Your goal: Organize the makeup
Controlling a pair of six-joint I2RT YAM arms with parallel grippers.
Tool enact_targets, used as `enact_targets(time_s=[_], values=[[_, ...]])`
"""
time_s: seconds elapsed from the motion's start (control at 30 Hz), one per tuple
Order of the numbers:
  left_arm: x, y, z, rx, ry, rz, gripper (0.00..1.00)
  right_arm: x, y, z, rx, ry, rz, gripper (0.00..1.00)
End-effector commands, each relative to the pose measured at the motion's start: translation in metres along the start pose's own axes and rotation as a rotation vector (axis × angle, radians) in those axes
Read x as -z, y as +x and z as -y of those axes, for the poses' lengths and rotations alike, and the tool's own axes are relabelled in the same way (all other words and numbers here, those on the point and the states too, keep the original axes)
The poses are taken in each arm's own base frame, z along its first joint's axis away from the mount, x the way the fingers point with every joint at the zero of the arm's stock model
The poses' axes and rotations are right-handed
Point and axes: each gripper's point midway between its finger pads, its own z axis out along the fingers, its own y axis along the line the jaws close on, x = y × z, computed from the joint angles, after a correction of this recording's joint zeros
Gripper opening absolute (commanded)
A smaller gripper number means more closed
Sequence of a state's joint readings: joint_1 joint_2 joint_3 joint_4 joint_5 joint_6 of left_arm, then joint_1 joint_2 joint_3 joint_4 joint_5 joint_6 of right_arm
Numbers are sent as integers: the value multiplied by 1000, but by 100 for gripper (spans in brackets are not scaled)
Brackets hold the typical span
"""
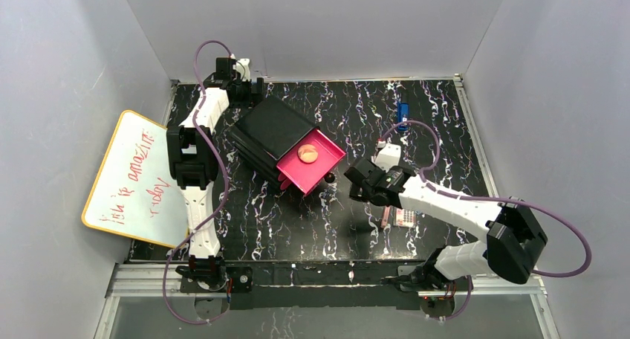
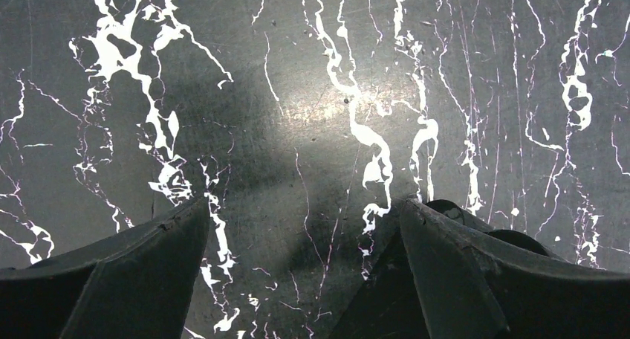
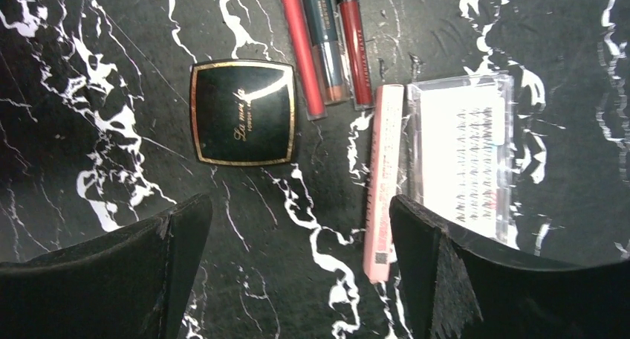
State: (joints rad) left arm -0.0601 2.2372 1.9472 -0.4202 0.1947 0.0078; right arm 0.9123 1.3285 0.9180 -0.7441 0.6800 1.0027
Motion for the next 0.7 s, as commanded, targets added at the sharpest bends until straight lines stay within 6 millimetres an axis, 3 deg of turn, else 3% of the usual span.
enact_targets(time_s=[0.0, 0.17, 0.3, 0.67], values=[[11, -14, 5, -17, 6, 22, 97, -10, -11, -24, -188, -89, 94, 98], [10, -13, 6, -16, 11, 20, 97, -27, 1, -47, -250, -209, 102, 98], [9, -13, 6, -17, 14, 18, 97, -38, 6, -53, -242, -207, 105, 98], [9, -12, 7, -23, 16, 13, 97, -59, -5, -62, -161, -145, 119, 97]])
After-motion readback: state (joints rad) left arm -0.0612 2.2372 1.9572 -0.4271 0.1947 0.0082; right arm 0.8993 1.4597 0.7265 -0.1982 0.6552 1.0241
